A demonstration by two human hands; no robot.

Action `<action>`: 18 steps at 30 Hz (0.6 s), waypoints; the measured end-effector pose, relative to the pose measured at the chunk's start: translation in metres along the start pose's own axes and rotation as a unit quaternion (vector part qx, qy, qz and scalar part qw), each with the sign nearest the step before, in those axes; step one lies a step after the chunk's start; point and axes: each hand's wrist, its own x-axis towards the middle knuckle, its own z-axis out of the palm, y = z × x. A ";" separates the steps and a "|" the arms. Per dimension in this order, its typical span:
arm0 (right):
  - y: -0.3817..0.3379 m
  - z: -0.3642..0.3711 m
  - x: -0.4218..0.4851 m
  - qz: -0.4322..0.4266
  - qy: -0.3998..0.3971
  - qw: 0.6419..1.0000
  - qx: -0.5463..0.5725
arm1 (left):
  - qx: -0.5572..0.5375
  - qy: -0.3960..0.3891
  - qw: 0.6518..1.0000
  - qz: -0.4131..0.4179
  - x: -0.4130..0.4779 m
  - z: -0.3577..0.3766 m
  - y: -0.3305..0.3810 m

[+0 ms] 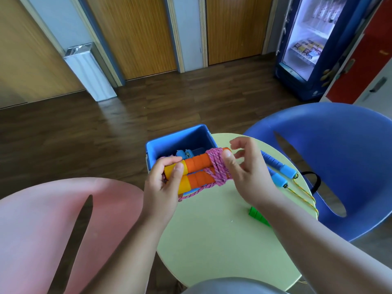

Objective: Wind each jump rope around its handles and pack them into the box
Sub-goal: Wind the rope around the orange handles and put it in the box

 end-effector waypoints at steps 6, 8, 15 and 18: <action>-0.016 0.011 0.004 0.128 -0.080 0.982 0.115 | -0.016 0.002 1.000 -0.025 0.005 0.009 -0.001; -0.015 0.019 0.001 0.134 -0.025 0.985 0.102 | 0.003 0.012 0.998 -0.057 0.007 0.012 -0.007; 0.008 0.028 -0.001 0.159 -0.088 0.983 -0.012 | 0.020 -0.032 0.992 -0.119 0.014 0.000 -0.025; 0.017 0.021 0.002 -0.021 -0.116 0.976 -0.182 | 0.062 -0.054 0.988 -0.133 0.024 -0.008 -0.027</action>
